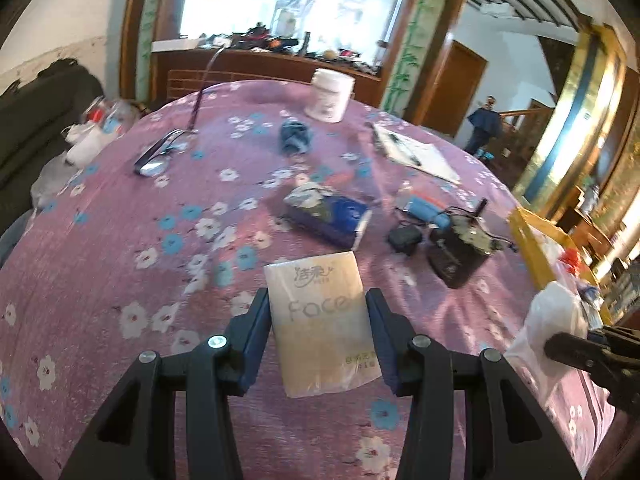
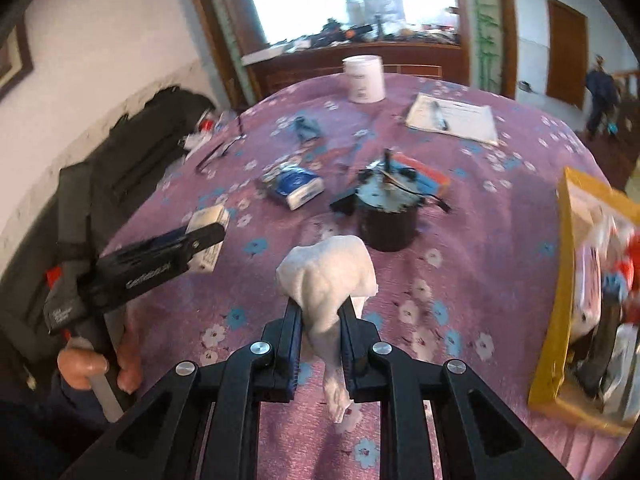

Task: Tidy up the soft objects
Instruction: 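Carry the white tissue pack and white cloth over the yellow box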

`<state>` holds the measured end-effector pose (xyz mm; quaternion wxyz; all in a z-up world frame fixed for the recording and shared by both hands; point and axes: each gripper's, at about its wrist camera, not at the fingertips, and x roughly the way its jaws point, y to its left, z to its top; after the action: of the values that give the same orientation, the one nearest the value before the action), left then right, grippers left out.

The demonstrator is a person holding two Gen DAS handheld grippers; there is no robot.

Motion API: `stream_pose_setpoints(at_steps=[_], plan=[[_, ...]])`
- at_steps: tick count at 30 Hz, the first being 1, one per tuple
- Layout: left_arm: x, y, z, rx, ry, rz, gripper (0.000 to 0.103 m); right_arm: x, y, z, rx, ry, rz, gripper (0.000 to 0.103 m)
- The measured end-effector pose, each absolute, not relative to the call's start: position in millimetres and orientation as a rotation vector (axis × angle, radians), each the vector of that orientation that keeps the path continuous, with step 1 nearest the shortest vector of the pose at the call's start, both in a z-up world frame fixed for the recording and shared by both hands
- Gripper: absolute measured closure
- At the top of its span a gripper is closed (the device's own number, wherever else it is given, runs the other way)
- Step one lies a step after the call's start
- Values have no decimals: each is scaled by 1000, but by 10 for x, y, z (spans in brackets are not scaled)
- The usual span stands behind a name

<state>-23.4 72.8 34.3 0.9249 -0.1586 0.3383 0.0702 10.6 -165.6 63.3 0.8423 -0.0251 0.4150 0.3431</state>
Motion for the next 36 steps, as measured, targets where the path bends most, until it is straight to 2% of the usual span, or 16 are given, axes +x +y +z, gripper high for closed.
stream_pose_setpoints(at_steps=[15,36], plan=[[-340,247,483,-175,661,63,57,31,-2004,584,42,850,698,84],[-217,-1077,761,110,606,15,57,-5,-2854,724,172,764,616,84]])
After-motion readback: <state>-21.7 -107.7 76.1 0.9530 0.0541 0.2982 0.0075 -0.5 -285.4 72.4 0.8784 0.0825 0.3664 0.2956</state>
